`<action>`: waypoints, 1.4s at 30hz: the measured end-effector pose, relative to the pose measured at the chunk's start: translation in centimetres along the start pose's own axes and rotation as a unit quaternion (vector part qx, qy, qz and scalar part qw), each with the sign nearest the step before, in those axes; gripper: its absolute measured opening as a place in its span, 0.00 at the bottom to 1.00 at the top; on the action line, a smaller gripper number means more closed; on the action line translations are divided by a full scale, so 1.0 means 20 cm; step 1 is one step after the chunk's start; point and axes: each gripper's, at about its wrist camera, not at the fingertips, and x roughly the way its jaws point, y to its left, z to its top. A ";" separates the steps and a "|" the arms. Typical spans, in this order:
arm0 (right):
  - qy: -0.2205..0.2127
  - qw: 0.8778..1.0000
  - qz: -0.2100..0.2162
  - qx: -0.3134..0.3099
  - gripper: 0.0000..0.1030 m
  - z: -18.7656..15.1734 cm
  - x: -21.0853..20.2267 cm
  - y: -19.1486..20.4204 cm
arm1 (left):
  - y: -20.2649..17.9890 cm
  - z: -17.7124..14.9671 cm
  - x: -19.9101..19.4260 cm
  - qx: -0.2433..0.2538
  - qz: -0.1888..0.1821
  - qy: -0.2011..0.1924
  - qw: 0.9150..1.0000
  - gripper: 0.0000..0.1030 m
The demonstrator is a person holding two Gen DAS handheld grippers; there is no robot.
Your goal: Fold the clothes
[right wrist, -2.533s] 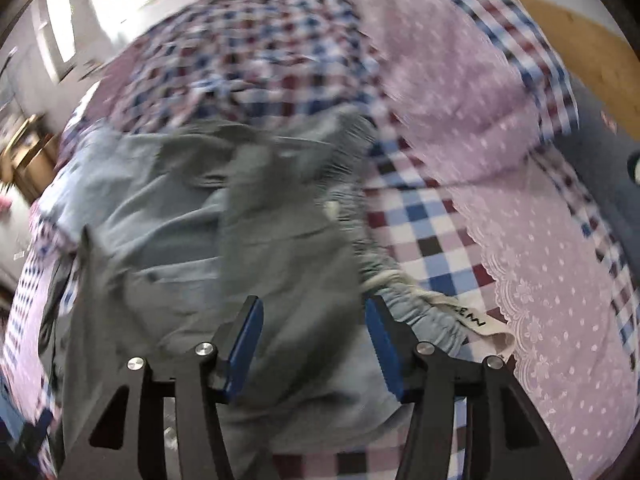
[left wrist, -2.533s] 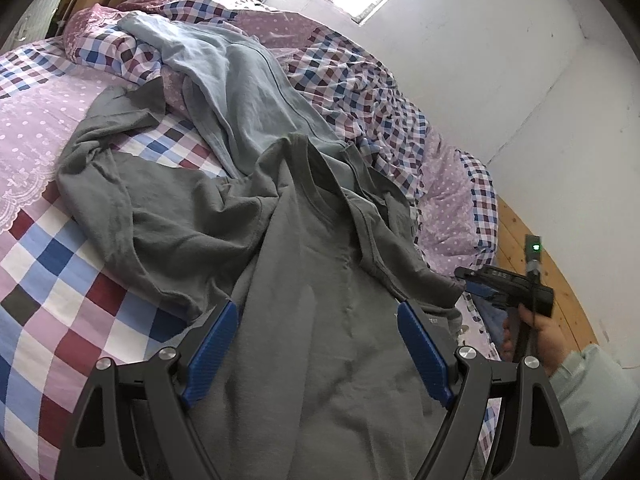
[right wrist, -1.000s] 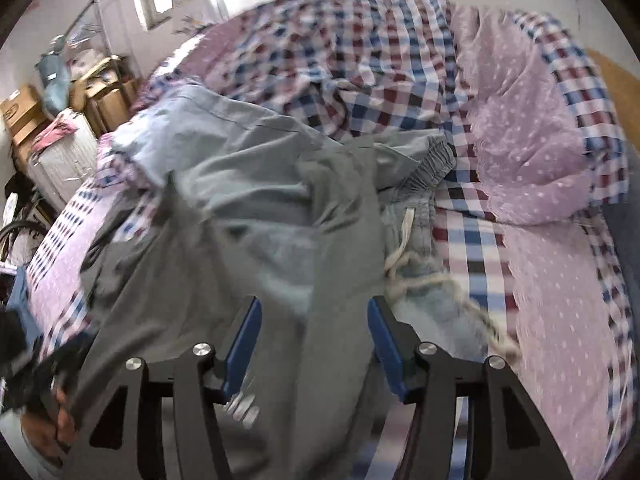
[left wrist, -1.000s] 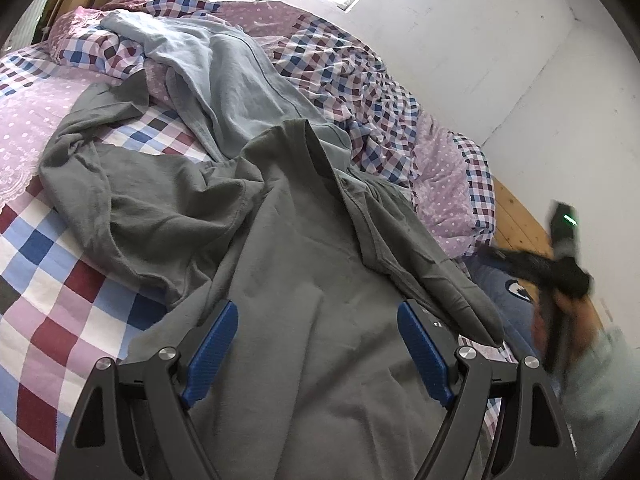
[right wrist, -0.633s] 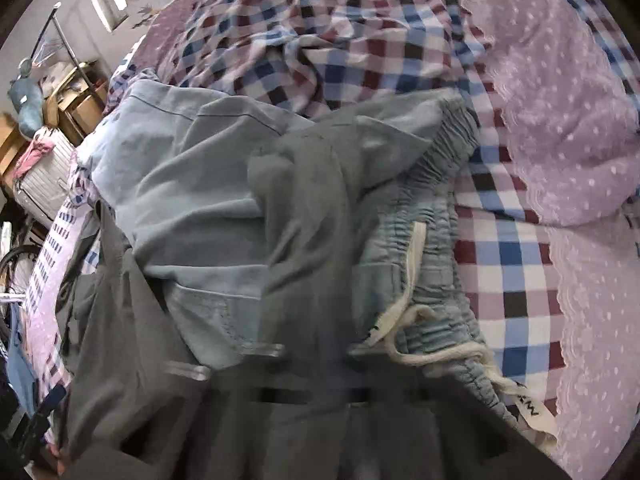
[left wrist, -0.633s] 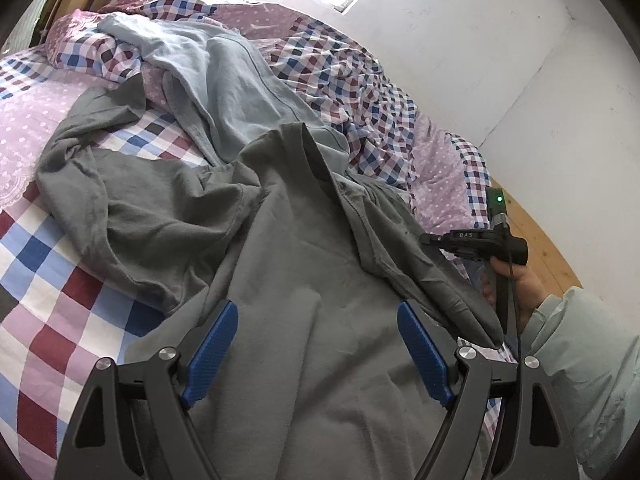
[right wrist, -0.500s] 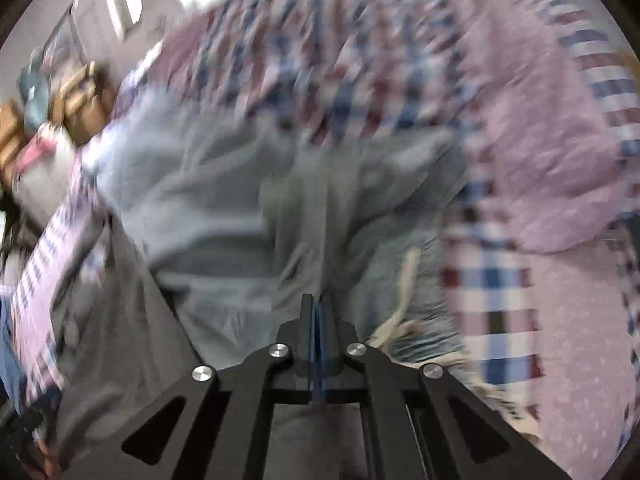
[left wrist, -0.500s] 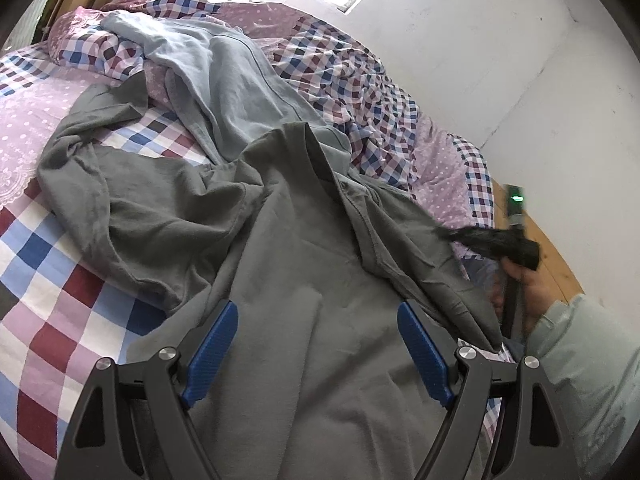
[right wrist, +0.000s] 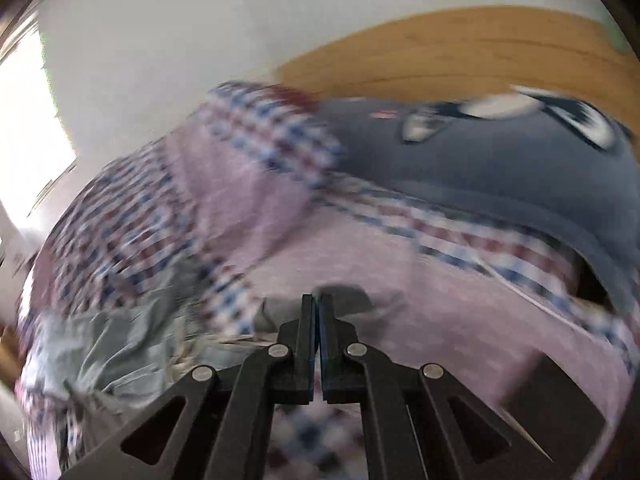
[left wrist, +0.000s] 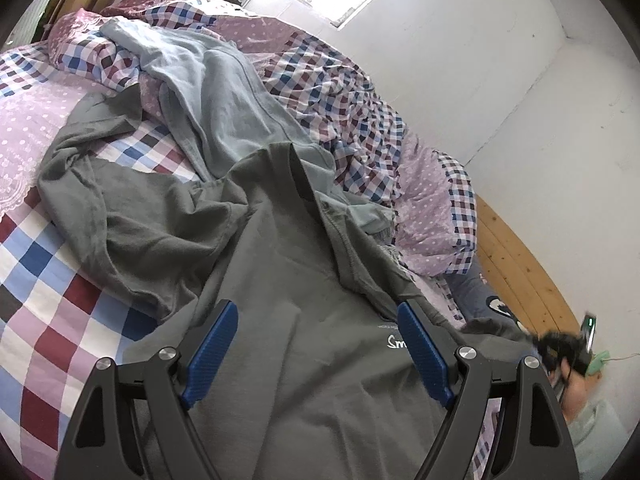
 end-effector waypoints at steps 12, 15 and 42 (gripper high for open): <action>0.098 0.993 -0.057 -0.030 0.08 -0.29 -0.19 -0.26 | -0.07 -0.01 -0.01 0.013 -0.019 0.005 1.000 0.83; 0.101 0.981 0.046 -0.161 0.08 -0.41 -0.25 0.09 | -0.10 -0.03 0.00 0.021 -0.022 0.016 0.999 0.83; 0.068 0.712 0.182 -0.675 0.17 -1.22 0.33 1.53 | 0.04 -0.02 0.07 0.003 0.077 0.043 0.996 0.83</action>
